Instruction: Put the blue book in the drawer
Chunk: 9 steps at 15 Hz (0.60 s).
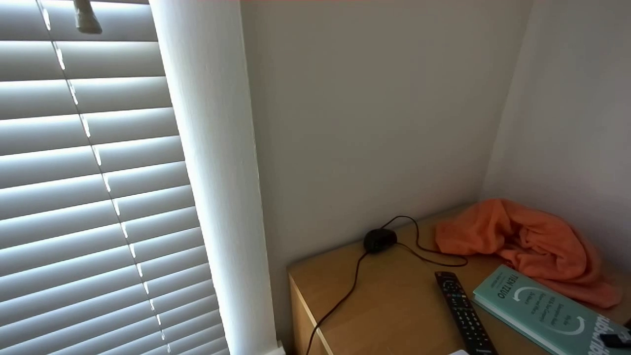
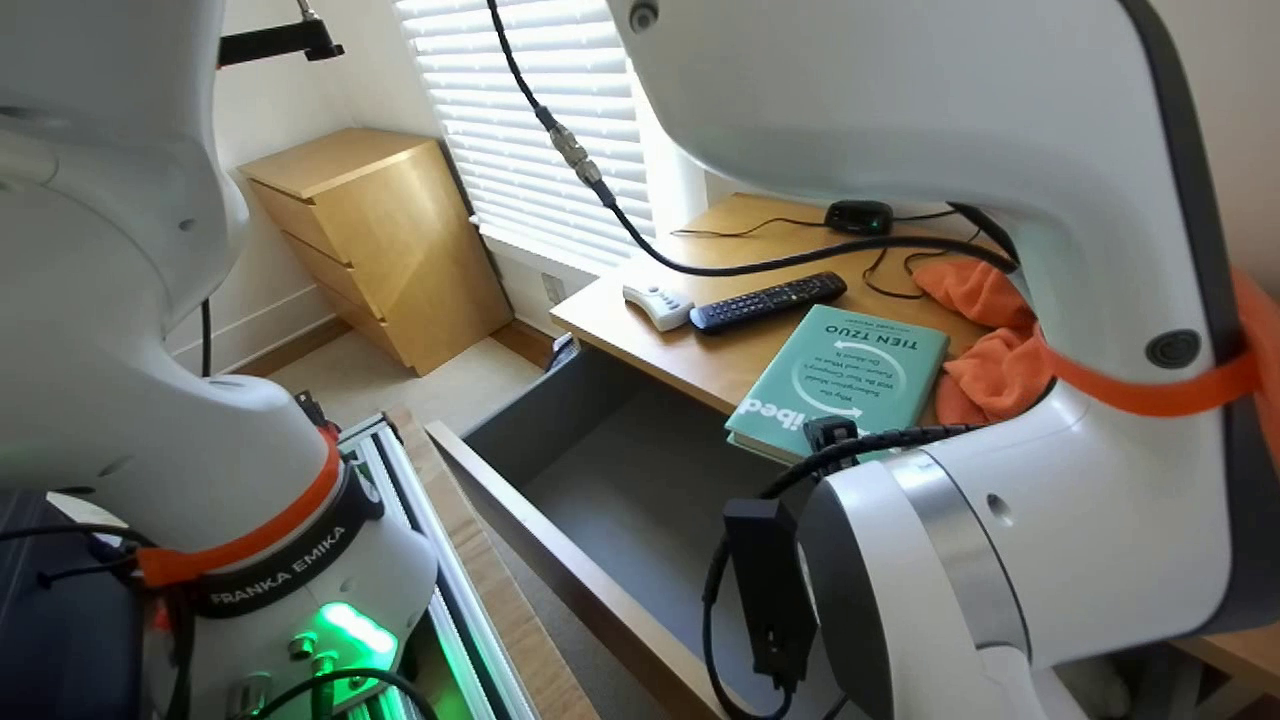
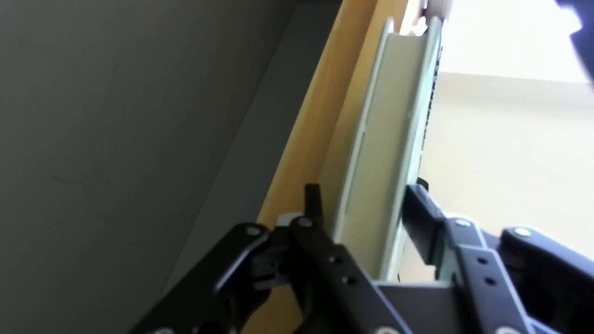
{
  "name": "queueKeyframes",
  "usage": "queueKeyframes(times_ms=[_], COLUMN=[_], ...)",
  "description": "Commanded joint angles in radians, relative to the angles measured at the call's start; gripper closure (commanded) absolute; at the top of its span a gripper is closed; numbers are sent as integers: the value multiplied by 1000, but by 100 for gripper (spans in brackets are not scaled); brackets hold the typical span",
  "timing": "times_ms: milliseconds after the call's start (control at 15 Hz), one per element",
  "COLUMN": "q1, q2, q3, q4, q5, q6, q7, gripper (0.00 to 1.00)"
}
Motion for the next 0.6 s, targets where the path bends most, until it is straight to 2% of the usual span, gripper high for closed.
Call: queueKeyframes(times_ms=[0, 67, 533], q1=[-5, -4, 1], q2=[45, 46, 20], q3=[-11, -15, -40], q4=[38, 39, 44], q5=[11, 6, -73], q6=[-40, -55, -96], q7=[29, 37, 25], gripper=[84, 89, 91])
